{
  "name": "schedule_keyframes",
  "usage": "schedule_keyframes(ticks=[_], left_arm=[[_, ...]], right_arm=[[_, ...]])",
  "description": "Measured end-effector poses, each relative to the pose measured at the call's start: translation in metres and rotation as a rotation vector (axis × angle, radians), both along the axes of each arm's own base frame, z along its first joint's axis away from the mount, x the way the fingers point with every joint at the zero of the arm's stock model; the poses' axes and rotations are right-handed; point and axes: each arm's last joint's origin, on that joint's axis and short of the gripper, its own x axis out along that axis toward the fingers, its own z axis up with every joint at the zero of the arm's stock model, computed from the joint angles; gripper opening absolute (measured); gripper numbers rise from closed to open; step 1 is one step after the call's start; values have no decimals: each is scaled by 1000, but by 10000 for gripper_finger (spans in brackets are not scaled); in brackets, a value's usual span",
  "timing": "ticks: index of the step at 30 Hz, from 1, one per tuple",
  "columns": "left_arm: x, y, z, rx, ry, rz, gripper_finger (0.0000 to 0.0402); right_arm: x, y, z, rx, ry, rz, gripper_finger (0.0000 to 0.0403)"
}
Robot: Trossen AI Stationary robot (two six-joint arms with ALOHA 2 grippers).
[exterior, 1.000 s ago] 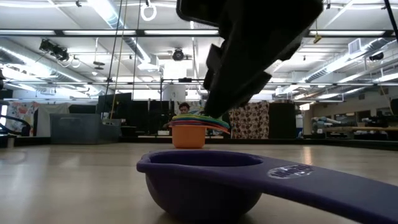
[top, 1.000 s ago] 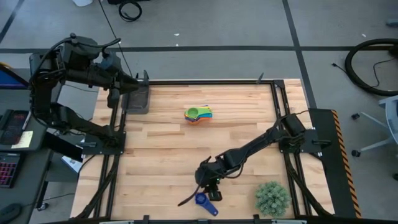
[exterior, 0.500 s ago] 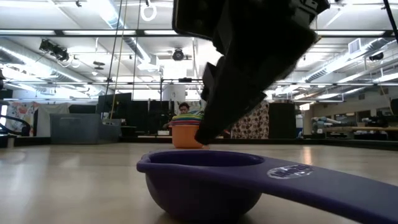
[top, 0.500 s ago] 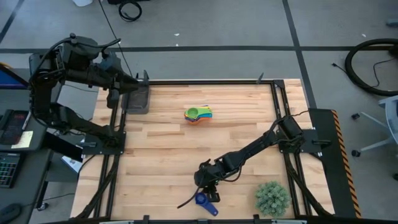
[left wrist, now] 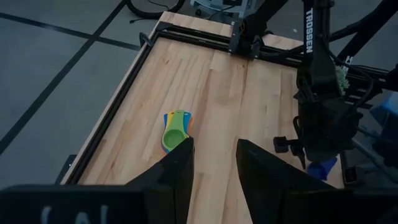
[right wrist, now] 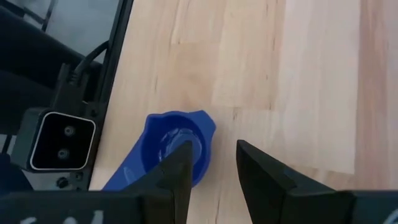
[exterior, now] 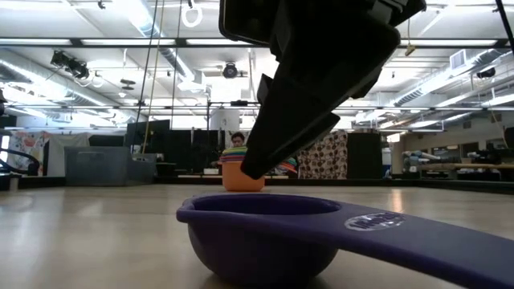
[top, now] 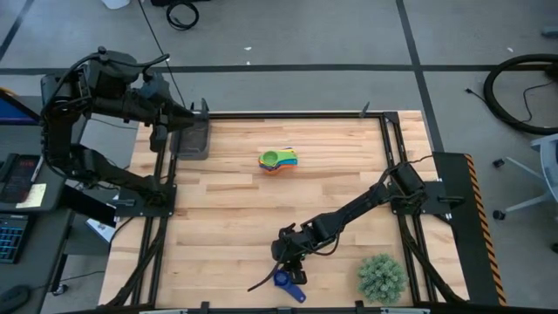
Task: Nest measuring cups in basket
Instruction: Stack the violet measuring cup on top of the green measuring cup
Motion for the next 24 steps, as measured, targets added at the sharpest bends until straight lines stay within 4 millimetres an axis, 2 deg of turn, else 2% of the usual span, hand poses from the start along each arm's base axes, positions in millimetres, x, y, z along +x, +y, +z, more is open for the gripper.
schedule_keyframes(ticks=[14, 24], left_arm=[[0, 0, 0, 1, 0, 0, 126], [0, 0, 0, 0, -1, 0, 126]], right_arm=[[-3, 6, 0, -19, -7, -24, 129], [3, 11, -29, 31, 40, -28, 129]])
